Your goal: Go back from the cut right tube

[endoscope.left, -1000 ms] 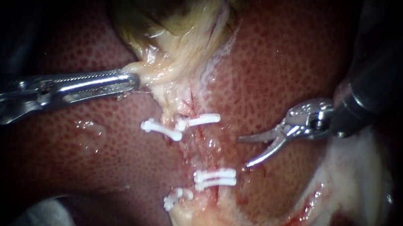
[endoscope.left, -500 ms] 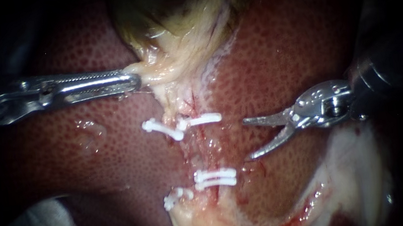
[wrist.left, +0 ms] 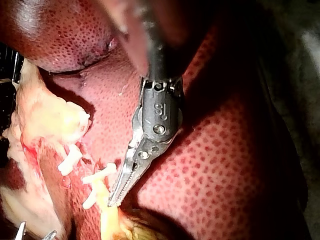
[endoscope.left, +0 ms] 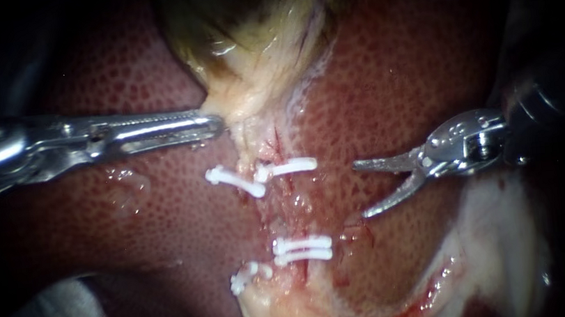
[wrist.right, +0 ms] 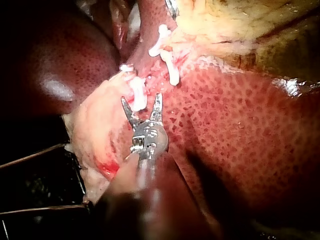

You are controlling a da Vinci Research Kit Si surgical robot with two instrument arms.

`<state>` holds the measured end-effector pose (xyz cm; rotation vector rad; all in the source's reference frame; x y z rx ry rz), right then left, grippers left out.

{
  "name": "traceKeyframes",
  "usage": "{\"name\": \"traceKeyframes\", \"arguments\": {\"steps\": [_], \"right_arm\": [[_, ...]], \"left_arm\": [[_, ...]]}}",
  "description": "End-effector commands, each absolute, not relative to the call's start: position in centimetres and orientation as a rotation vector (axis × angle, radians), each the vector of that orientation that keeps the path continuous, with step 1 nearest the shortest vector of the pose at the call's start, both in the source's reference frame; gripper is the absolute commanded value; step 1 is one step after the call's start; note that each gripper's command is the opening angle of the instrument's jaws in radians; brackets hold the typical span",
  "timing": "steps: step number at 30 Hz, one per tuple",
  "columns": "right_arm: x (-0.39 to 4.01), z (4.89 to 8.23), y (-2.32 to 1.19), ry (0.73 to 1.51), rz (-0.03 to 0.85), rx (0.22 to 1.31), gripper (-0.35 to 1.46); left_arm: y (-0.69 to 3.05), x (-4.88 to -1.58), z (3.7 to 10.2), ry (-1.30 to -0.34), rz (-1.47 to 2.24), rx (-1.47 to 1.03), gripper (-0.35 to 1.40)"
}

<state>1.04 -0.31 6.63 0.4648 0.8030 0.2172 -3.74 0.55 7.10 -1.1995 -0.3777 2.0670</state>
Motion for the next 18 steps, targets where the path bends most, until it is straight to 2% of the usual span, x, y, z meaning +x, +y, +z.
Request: {"name": "traceKeyframes", "arguments": {"steps": [1,7,18], "right_arm": [[1.04,6.63,-0.31,0.804,0.217,0.465,1.43],[1.02,6.63,-0.3,0.803,0.217,0.466,1.43],[1.02,6.65,-0.29,0.802,0.22,0.465,1.43]], "left_arm": [[0.52,-3.8,7.16,-0.389,2.066,-1.188,-0.35],[0.44,-3.98,7.34,-0.418,2.071,-1.19,-0.35],[0.42,-4.0,7.36,-0.424,2.072,-1.184,-0.35]]}}
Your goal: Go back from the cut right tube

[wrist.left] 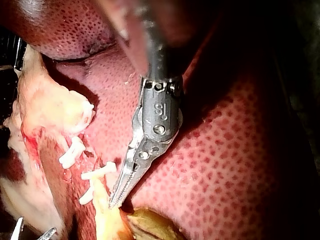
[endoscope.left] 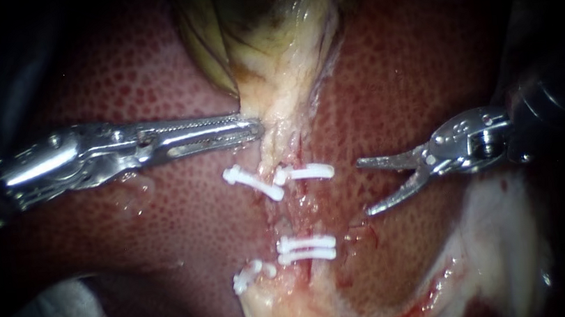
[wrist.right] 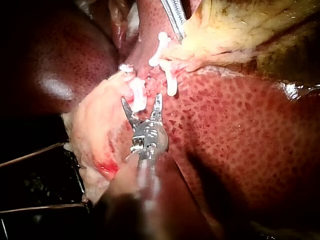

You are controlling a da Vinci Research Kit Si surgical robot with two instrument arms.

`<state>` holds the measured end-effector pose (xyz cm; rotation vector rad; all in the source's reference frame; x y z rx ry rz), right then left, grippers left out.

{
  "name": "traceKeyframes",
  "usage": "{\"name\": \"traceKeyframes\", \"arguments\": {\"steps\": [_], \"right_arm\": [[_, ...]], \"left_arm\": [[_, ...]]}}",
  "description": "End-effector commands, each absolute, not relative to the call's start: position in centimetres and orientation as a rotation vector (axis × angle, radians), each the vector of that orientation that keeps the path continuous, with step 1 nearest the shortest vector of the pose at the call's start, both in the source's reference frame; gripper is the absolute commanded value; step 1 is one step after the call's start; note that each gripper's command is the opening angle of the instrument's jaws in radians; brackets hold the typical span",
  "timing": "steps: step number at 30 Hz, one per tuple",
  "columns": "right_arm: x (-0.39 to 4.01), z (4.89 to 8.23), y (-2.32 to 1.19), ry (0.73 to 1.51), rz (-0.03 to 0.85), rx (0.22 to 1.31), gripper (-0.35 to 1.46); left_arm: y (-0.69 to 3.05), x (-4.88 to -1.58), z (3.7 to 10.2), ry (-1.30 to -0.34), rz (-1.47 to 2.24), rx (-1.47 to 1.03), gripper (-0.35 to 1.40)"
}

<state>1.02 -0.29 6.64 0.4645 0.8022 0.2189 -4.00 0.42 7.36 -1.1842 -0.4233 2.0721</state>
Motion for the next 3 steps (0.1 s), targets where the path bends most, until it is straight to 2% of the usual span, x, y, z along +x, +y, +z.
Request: {"name": "traceKeyframes", "arguments": {"steps": [1,3], "right_arm": [[1.02,6.65,-0.29,0.802,0.22,0.465,1.43],[1.02,6.65,-0.29,0.802,0.22,0.465,1.43]], "left_arm": [[0.42,-4.0,7.35,-0.424,2.072,-1.184,-0.35],[0.43,-4.0,7.35,-0.425,2.072,-1.184,-0.35]]}}
